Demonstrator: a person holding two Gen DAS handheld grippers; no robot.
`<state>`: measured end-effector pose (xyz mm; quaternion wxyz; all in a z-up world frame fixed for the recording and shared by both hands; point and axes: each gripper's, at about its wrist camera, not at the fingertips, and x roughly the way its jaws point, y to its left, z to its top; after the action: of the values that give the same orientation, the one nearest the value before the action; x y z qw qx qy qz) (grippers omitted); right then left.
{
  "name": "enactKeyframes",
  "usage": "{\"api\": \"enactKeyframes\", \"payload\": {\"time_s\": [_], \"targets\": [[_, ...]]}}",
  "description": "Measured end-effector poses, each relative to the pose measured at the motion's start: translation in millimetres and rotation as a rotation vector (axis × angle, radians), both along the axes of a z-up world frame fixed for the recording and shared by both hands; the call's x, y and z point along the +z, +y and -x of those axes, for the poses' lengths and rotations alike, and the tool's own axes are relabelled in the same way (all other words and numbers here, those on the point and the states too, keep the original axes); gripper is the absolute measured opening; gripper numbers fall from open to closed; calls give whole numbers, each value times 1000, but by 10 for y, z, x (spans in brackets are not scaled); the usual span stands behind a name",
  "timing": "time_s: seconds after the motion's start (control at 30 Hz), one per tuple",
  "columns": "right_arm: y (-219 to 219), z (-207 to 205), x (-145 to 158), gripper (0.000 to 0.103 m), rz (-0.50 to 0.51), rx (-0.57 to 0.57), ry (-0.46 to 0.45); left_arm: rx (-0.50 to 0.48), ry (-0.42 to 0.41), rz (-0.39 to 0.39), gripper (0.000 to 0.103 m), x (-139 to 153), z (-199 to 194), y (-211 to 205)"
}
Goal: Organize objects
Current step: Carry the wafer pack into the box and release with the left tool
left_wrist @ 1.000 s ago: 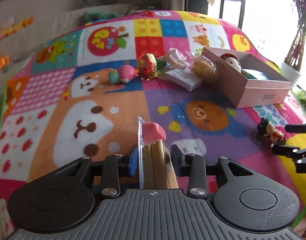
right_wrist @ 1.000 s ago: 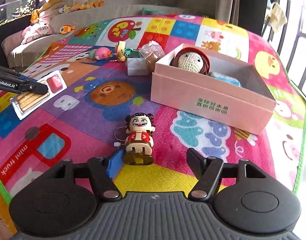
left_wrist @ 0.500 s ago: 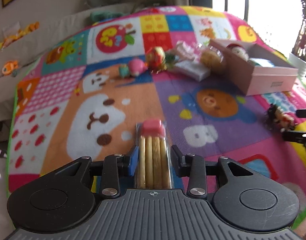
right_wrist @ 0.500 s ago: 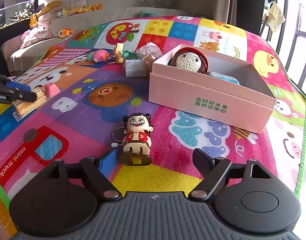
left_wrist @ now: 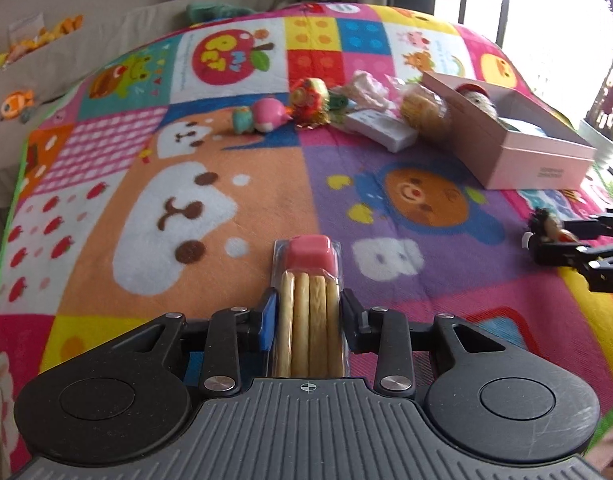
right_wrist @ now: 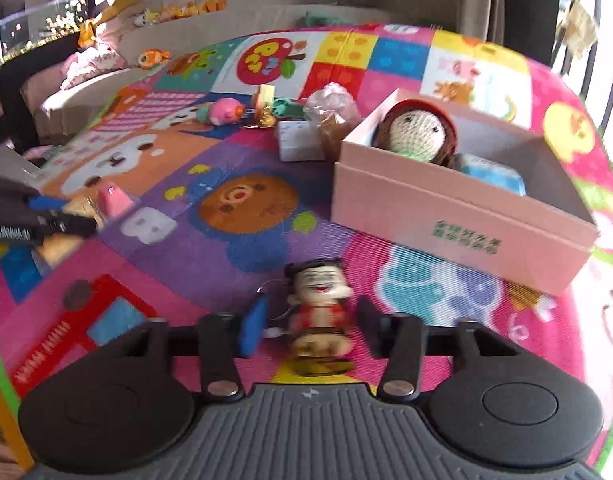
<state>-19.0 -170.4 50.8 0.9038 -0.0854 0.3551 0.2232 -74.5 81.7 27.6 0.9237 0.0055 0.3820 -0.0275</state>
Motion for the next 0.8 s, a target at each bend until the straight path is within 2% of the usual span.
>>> {"api": "enactKeyframes", "payload": {"time_s": [0.1,0.17,0.23,0.3,0.43,0.53,0.6,0.7,0.8], "targets": [[-37,149,104,43,12,9,-48,-33,20,49,37,30,66,-79],[-151,261,201,43,-11,7,-58,-64,33,121,36,97,65,-152],[-320,360,316,43,-52,-4,-65,-101,20,182,36,233,5,-272],[-517,446,439,43,-84,-37,-92,-145,-15,205,36,422,-116,-467],[-927,599,641,43,-142,-121,-176,-247,-73,272,36,848,-629,-1042],[-1154,664,694,43,-169,-186,-233,-257,-87,330,36,988,-1147,-1622],[-1292,657,684,43,-185,-227,-256,-234,-78,375,37,951,-1503,-2010],[-1488,624,620,43,-221,-276,-239,-159,-36,438,37,697,-1920,-2488],[-1637,587,525,43,-232,-319,-216,-98,76,443,36,339,-2121,-2719]]}}
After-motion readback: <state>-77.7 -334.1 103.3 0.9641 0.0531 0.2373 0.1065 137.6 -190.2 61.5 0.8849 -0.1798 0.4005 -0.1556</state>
